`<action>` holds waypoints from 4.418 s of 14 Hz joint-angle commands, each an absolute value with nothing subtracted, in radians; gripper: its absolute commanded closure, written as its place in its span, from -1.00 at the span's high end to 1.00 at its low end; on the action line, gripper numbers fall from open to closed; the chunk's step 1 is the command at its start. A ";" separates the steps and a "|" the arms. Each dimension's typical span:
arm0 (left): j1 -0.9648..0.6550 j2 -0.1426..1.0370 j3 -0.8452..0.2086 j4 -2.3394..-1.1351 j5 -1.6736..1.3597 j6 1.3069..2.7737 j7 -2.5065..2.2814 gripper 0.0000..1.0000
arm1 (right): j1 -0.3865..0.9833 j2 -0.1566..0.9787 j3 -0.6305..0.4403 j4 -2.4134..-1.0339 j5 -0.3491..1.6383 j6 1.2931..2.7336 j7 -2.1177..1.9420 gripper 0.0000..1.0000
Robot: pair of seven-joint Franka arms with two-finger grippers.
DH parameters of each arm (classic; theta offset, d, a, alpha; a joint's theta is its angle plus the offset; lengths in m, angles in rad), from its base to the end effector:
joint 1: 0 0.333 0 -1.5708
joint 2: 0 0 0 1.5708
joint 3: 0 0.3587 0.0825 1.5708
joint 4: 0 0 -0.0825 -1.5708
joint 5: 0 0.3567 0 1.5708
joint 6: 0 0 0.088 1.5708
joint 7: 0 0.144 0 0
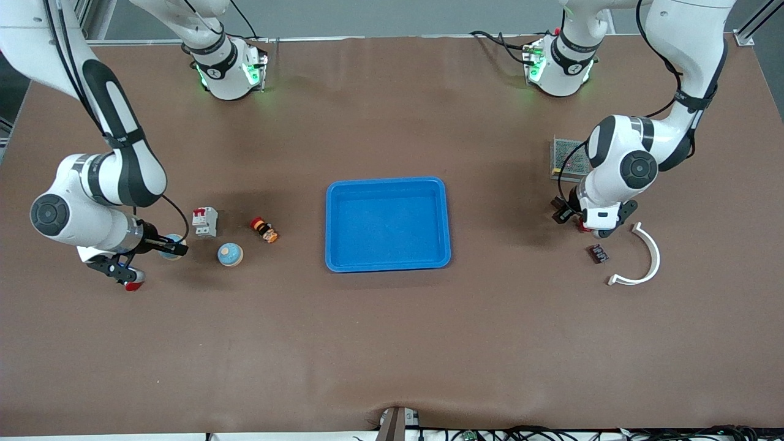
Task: Place electrolytic capacitor and blue bell in tray
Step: 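Grasp the blue bell with the right gripper while the left gripper grasps the capacitor, then carry the bell and the capacitor over the blue tray with both grippers, then lower the bell and the capacitor into the tray and open both grippers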
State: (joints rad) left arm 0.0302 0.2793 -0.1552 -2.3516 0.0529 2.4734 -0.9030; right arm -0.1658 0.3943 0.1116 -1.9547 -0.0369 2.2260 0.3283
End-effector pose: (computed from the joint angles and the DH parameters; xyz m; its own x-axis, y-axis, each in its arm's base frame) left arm 0.4853 -0.0614 0.2298 0.7325 0.6722 -0.1074 0.6633 -0.7403 -0.1093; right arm 0.5945 -0.0377 0.2884 0.9273 -0.3549 -0.1186 -0.3548 -0.9347 0.0230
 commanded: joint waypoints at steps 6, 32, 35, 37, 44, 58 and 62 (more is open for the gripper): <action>0.052 0.317 -0.160 -2.362 0.066 2.519 -0.916 0.06 | 0.093 0.334 0.109 -1.960 -0.029 2.198 0.913 -1.00; 0.032 0.276 -0.474 -2.201 0.066 2.393 -1.305 -1.00 | 0.529 0.712 0.095 -1.655 -0.003 2.411 1.786 -1.00; -0.023 0.278 -0.492 -2.192 0.066 2.391 -1.400 -1.00 | 0.531 0.730 0.086 -1.654 -0.011 2.431 1.786 -1.00; -0.064 0.288 -0.492 -2.178 0.066 2.388 -1.460 -1.00 | 0.531 0.735 0.086 -1.654 -0.011 2.439 1.786 -1.00; -0.176 0.386 -0.486 -2.057 0.066 2.388 -1.637 -1.00 | 0.532 0.738 0.086 -1.654 -0.012 2.439 1.786 0.00; -0.302 0.669 -0.468 -1.801 0.256 2.388 -1.884 -1.00 | 0.499 0.719 0.087 -1.535 -0.021 2.183 1.440 1.00; -0.308 0.701 -0.469 -1.790 0.284 2.388 -1.882 -0.29 | 0.470 0.690 0.067 -1.539 -0.037 2.100 1.159 1.00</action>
